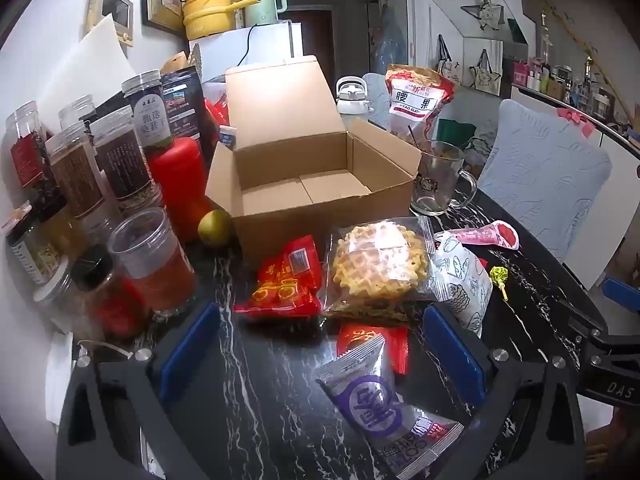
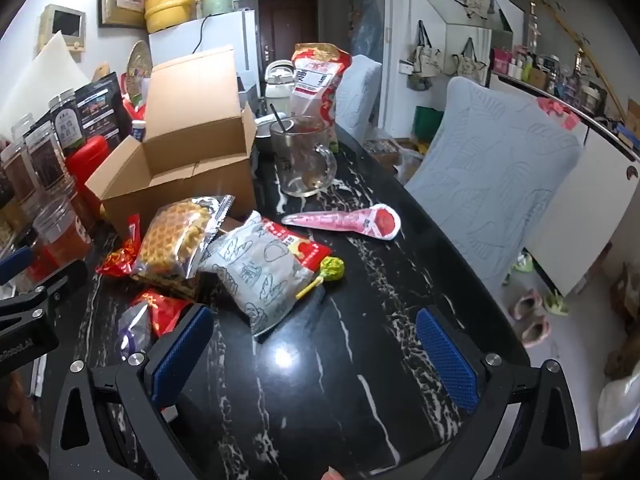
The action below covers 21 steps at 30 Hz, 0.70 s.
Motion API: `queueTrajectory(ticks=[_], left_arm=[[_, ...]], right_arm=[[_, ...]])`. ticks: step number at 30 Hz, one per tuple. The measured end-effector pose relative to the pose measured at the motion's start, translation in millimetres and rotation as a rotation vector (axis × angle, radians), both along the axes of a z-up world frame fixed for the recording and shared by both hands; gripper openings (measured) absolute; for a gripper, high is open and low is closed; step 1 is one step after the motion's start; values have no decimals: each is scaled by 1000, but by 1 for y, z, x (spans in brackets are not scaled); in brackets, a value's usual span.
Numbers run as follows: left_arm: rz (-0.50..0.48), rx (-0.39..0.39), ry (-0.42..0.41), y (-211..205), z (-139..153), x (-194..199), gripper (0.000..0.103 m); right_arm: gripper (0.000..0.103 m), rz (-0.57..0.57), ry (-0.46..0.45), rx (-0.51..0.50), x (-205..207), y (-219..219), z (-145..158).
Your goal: Organize snacks
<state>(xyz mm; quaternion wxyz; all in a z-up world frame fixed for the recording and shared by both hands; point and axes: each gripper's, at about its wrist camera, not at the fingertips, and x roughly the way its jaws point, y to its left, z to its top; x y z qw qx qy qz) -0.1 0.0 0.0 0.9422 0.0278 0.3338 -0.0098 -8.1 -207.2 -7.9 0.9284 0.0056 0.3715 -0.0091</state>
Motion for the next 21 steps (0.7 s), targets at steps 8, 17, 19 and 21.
queueTrajectory(ticks=[8, 17, 19, 21], left_arm=[[-12, -18, 16, 2, 2, -1, 103], [-38, -16, 19, 1, 0, -3, 103], [-42, -13, 16, 0, 0, -4, 103], [-45, -13, 15, 0, 1, -4, 103]], right_arm=[[103, 0, 4, -1, 0, 4, 2], [103, 4, -9, -21, 0, 7, 4], [103, 5, -12, -23, 0, 8, 5], [103, 4, -13, -22, 0, 8, 5]])
